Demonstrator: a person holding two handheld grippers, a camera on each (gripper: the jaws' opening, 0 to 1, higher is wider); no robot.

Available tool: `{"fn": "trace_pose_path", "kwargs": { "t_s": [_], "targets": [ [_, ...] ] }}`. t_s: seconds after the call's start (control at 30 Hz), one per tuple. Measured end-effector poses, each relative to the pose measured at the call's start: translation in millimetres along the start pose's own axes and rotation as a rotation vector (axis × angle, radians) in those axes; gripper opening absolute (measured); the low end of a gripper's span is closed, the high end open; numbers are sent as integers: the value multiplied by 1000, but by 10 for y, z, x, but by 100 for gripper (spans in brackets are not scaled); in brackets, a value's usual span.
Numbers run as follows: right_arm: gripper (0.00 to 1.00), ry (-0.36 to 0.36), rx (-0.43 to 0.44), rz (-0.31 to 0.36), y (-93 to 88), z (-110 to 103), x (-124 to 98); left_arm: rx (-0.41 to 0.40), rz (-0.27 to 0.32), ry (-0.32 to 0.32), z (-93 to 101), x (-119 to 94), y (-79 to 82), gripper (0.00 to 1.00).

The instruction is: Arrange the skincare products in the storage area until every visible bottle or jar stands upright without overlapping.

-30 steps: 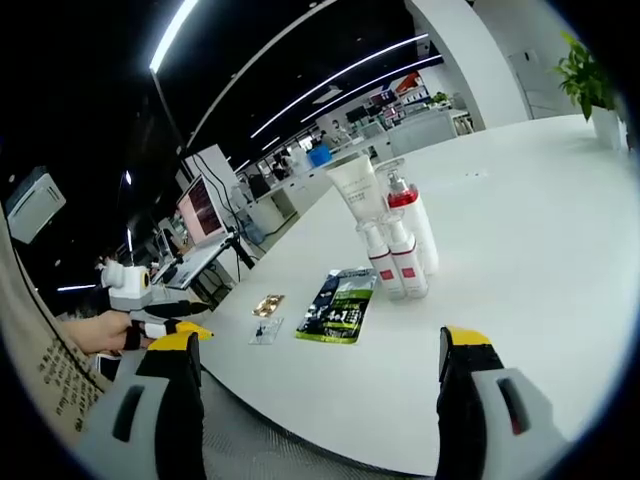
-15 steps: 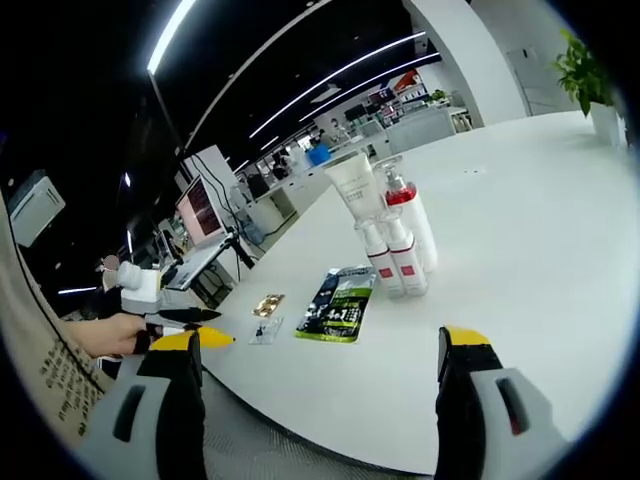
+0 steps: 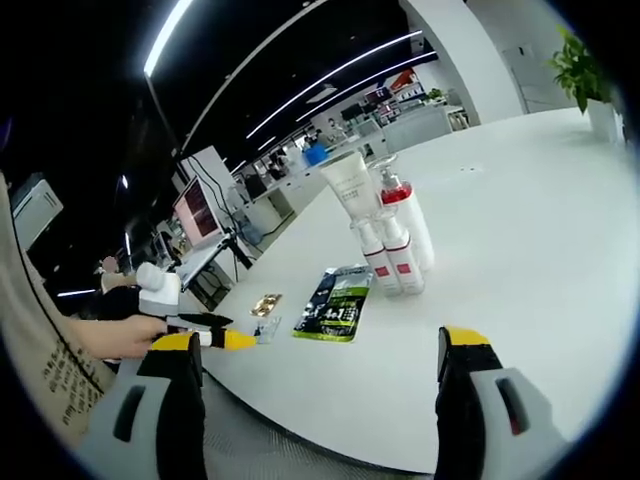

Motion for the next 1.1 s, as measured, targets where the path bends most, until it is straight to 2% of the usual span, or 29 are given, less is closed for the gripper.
{"fn": "trace_pose_path", "kwargs": {
  "t_s": [0.33, 0.7, 0.97, 1.1],
  "targets": [
    [98, -15, 18, 10, 10, 33, -5, -19, -47, 27, -11, 138, -37, 74],
    [98, -30, 28, 19, 17, 50, -16, -54, -63, 69, -38, 241, -33, 63],
    [98, -38, 30, 20, 18, 63, -19, -35, -66, 82, -37, 288, -27, 60],
    [98, -42, 30, 19, 18, 67, -18, 0, -70, 95, -48, 292, -33, 56]
  ]
}}
Point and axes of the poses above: the point that each gripper's makers call its tool centre point, and the gripper's own axes: x roughly forward along the fingers, z roughly to its right, y roughly out of its top, the point moved 7 cm from there along -x, roughly backward along the fingers, and after that the axes turned 13 degrees about x, right-handed, at the moved point
